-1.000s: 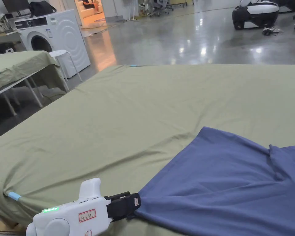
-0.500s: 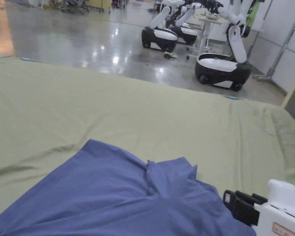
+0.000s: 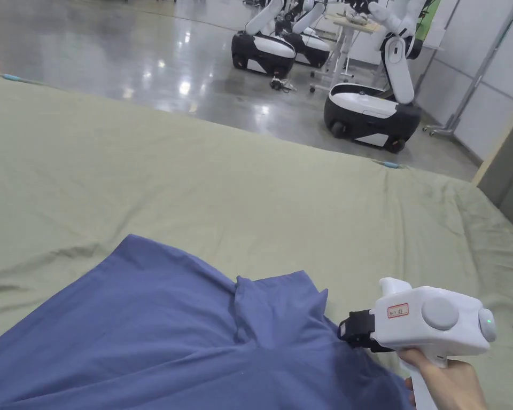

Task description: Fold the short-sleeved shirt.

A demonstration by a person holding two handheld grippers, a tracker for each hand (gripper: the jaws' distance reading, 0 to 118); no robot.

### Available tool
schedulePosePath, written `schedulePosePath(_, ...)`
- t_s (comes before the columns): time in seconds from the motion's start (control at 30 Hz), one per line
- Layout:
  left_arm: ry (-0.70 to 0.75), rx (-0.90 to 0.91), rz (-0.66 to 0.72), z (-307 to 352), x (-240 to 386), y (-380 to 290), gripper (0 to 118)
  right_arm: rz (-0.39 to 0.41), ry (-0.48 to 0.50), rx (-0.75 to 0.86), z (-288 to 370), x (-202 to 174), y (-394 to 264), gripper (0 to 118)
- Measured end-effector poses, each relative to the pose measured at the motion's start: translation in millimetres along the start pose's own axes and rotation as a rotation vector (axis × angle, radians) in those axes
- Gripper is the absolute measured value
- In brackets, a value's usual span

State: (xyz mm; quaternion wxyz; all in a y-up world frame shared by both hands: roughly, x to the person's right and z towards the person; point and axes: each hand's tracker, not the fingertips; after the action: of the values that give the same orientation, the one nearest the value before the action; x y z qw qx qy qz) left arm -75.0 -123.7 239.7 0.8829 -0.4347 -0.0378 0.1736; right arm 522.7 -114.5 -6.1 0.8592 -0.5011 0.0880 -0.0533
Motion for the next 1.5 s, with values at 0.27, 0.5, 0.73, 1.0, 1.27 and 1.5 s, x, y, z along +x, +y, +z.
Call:
schedulePosePath(0.27, 0.009, 0.055, -0.085, 12.4, 11.1, 0.8, 10, 0.01, -0.002, 0.163, 40.2, -5.2, -16.2, 3)
schedulePosePath(0.5, -0.161, 0.403, -0.093, 96.0, 51.4, 73.4, 10, 0.015, 0.037, 0.493, 173.8, -14.1, -11.4, 3)
schedulePosePath(0.73, -0.239, 0.606, -0.202, 155.2, 114.7, 169.5, 7, 0.051, 0.005, 0.766, 297.6, -25.1, 10.3, 3)
schedulePosePath(1.0, -0.197, 0.722, -0.295, 187.5, 175.4, 264.1, 6, 0.054, -0.099, 0.882, 379.1, -30.0, 71.1, 2)
schedulePosePath(1.27, -0.078, 0.763, -0.339, 178.5, 218.2, 352.6, 6, 0.051, -0.172, 0.949, 396.4, -42.2, 157.0, 2)
schedulePosePath(1.5, 0.036, 0.765, -0.329, 152.5, 231.9, 400.4, 6, 0.023, -0.206, 0.989, 387.1, -42.9, 223.1, 2)
